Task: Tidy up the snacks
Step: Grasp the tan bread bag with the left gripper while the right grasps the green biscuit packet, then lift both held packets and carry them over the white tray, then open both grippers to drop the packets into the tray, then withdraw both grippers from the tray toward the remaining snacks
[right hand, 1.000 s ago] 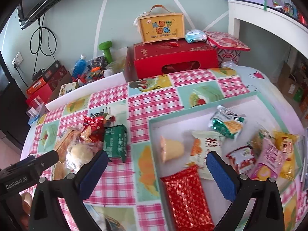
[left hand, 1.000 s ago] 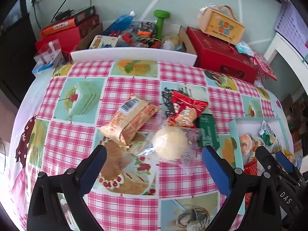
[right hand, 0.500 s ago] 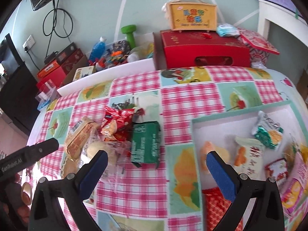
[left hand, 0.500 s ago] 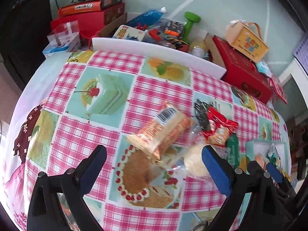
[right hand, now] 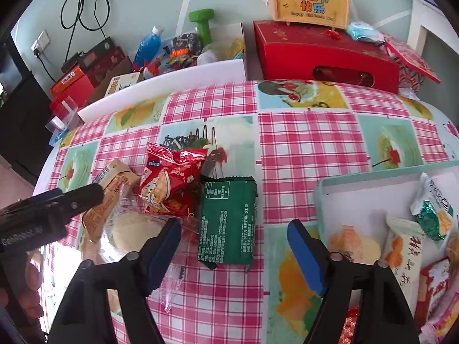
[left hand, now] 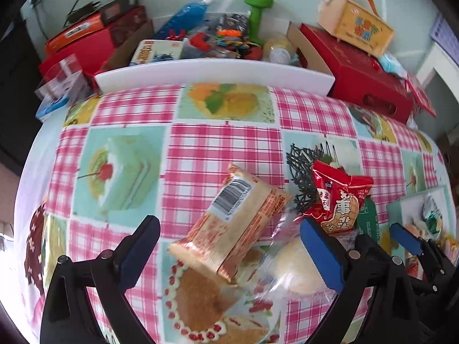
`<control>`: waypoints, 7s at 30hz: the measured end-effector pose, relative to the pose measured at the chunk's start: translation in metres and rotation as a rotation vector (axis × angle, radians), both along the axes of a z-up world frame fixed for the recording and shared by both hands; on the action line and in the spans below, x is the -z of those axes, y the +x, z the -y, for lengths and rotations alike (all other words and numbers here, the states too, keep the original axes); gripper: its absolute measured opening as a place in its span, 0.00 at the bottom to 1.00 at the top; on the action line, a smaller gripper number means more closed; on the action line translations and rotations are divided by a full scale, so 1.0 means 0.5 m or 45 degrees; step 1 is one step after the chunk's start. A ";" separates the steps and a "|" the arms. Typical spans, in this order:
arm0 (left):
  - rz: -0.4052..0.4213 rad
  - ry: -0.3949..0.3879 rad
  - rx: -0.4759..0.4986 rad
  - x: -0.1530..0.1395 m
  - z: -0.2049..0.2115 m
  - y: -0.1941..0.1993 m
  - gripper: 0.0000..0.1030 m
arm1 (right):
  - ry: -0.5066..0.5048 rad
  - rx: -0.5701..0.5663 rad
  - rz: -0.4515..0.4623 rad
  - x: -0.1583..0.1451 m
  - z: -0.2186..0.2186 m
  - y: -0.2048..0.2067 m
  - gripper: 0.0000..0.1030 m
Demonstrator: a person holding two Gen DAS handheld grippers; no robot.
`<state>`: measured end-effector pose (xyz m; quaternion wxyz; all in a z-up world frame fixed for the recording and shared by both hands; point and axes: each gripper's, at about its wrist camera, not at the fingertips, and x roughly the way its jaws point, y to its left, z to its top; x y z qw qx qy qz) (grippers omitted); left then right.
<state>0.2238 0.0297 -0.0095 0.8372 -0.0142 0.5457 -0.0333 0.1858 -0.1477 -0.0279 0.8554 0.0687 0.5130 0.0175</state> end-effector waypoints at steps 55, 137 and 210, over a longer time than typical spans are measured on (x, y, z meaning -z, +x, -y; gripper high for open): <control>-0.002 0.010 -0.247 0.047 -0.017 -0.027 0.36 | -0.026 0.056 0.005 0.036 0.026 0.006 0.41; -0.008 -0.101 0.398 -0.025 0.582 -0.108 0.37 | 0.029 0.769 0.106 -0.052 0.513 -0.177 0.41; 0.034 -0.054 0.054 -0.068 0.280 -0.142 0.97 | -0.089 0.403 0.056 -0.075 0.285 -0.144 1.00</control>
